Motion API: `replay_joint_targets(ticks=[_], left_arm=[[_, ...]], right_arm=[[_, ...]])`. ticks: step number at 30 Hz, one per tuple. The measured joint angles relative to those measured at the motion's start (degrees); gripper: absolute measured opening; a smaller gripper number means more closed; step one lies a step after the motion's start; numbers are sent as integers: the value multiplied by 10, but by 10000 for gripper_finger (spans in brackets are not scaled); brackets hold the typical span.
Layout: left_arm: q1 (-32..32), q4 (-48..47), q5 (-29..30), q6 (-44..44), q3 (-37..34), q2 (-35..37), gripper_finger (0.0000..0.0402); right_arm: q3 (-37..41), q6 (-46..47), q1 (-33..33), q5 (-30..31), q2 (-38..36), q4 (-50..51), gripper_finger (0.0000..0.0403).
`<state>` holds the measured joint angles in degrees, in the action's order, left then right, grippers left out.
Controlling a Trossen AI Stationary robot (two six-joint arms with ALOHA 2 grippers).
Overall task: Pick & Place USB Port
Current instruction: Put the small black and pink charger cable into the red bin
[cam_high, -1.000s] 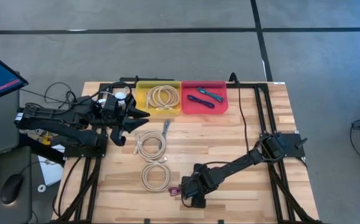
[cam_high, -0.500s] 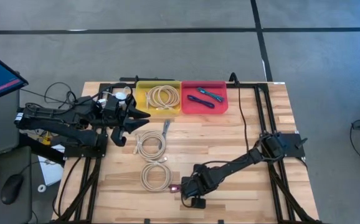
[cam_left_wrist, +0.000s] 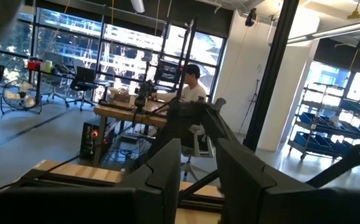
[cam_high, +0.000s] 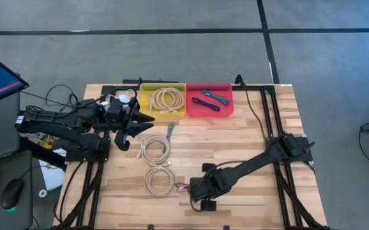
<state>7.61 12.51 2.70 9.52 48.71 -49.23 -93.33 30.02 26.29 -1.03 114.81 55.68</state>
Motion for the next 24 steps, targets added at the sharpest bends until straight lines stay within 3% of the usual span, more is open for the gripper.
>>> replay_joint_targets(ticks=[16,24], left_arm=[[0,-2,0,4,0,0,102],[0,-1,0,4,0,0,102]], right_arm=[[0,28,-93,173,-196,168,1],[-1,-55,-190,211,-227,206,1]])
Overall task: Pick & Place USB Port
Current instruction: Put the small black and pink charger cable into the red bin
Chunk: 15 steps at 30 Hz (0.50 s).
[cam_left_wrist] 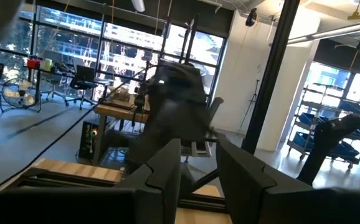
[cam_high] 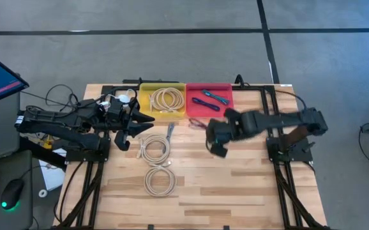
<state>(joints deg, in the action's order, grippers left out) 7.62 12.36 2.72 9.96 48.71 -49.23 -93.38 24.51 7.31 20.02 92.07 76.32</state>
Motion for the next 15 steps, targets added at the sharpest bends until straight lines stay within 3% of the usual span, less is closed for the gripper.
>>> replay_joint_targets(ticks=[15], left_arm=[[0,0,0,0,0,0,102]], right_arm=[[0,-211,-212,12,0,-36,1]])
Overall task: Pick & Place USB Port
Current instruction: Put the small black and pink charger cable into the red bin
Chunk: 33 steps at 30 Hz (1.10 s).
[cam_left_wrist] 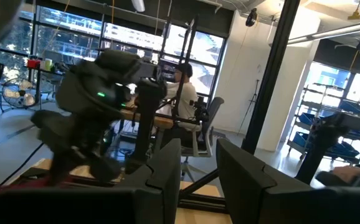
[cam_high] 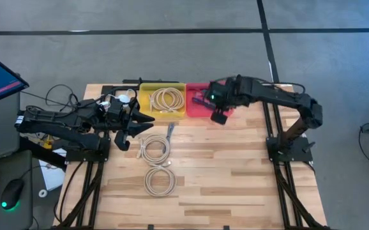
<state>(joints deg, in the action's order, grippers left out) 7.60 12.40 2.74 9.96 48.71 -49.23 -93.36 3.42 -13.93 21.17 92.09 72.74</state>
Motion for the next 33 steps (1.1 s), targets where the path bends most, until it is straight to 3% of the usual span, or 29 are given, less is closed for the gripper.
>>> replay_joint_targets(ticks=[14,17,33], left_arm=[[0,0,0,0,0,0,102],[0,0,0,0,0,0,102],[0,0,0,0,0,0,102]], right_arm=[[1,-100,-133,-90,19,-89,1],[0,-113,-146,-121,44,-97,1],[0,-160,-176,-164,203,-132,1]])
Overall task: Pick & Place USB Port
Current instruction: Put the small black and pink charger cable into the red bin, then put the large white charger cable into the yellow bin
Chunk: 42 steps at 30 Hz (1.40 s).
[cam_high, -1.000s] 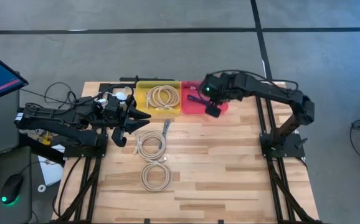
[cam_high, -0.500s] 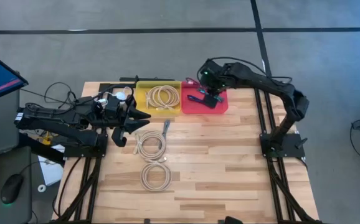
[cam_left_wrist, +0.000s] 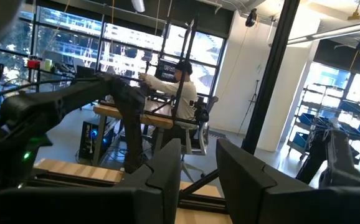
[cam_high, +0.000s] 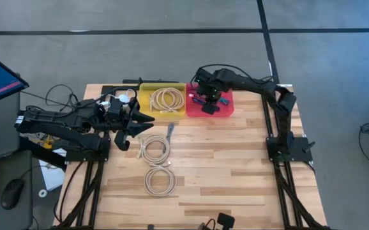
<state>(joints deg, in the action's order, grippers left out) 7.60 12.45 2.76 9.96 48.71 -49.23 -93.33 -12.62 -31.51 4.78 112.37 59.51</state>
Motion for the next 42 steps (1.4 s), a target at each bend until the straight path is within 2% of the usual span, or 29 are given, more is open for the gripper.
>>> replay_joint_targets(ticks=[9,16,19,25,29,36,42], left_arm=[[0,0,0,0,0,0,102],[0,0,0,0,0,0,102],[0,0,0,0,0,0,102],[0,0,0,0,0,0,102],[0,0,0,0,0,0,102],[0,0,0,0,0,0,102],[0,0,0,0,0,0,102]], right_arm=[[0,0,-22,-5,51,-1,1],[0,0,-32,-4,49,-12,1],[0,13,-34,-4,47,-11,19],[0,35,-32,-4,47,0,86],[0,32,-30,-4,47,1,110],[0,14,-21,-5,34,28,121],[0,2,0,-51,-15,52,113]])
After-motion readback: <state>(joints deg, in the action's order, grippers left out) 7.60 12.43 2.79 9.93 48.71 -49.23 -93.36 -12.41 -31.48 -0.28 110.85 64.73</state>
